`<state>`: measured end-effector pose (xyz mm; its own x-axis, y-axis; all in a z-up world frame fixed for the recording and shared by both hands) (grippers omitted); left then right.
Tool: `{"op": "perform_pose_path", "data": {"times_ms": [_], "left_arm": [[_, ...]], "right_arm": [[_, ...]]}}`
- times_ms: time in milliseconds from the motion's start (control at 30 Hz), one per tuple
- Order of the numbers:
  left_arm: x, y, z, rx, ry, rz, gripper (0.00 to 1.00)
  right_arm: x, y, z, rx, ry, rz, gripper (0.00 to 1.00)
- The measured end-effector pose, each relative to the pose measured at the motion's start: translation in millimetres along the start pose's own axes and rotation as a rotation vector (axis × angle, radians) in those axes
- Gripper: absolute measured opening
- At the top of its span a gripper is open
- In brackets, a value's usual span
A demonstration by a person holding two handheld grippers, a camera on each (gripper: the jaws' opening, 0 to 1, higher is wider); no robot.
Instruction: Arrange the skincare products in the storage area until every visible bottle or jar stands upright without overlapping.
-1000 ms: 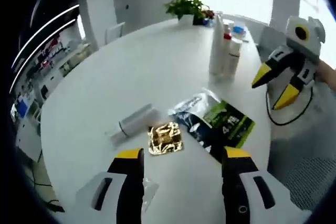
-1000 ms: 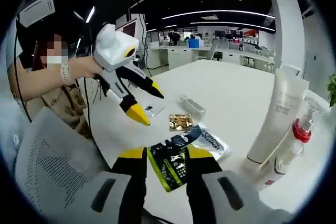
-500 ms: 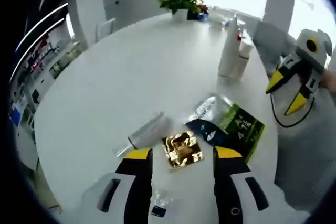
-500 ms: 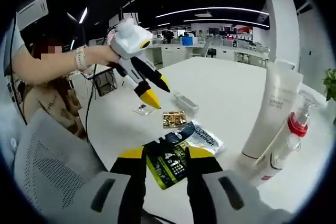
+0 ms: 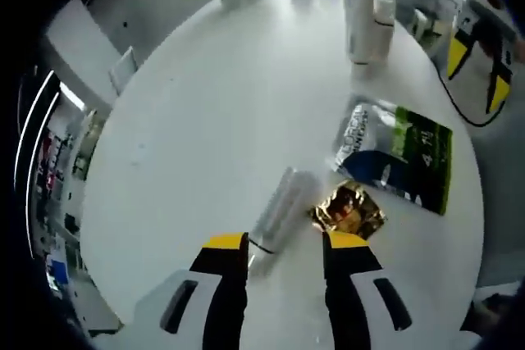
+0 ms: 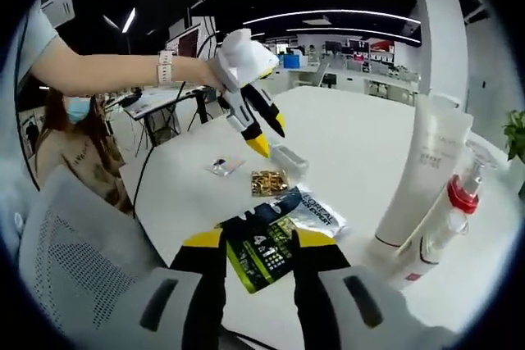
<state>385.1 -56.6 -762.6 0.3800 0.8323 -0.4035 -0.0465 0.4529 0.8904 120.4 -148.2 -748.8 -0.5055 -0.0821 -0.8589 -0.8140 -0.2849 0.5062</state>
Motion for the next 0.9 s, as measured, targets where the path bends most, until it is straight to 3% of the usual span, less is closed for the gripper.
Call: {"op": "perform_pose_path", "data": {"times_ms": [100, 400, 900], "left_arm": [[0.8, -7.1, 4.7, 0.026, -0.021, 0.039, 0.31], [-2.7, -19.7, 13.6, 0.072, -0.045, 0.083, 0.33], [-3.1, -37.5, 16.0, 0.178, -0.091, 0.18, 0.23]], "right_arm": [[0.7, -0.2, -0.4, 0.002, -0.003, 0.006, 0.32], [4.1, -1.4, -0.9, 0.012, 0.007, 0.039, 0.32], [7.2, -1.8, -3.4, 0.019, -0.007, 0.062, 0.34]]}}
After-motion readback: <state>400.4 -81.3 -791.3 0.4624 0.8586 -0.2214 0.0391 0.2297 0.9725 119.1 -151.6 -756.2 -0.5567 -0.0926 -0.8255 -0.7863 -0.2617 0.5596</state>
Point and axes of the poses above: the point that each gripper's makers call its tool centre point, and the gripper's own axes: y roughly backward along the fingers, z roughly to its left, x roughly out of its underside, the point moved 9 cm from there along y, roughly backward along the fingers, and after that the axes turned 3 degrees about -y, right-handed, at the moved point
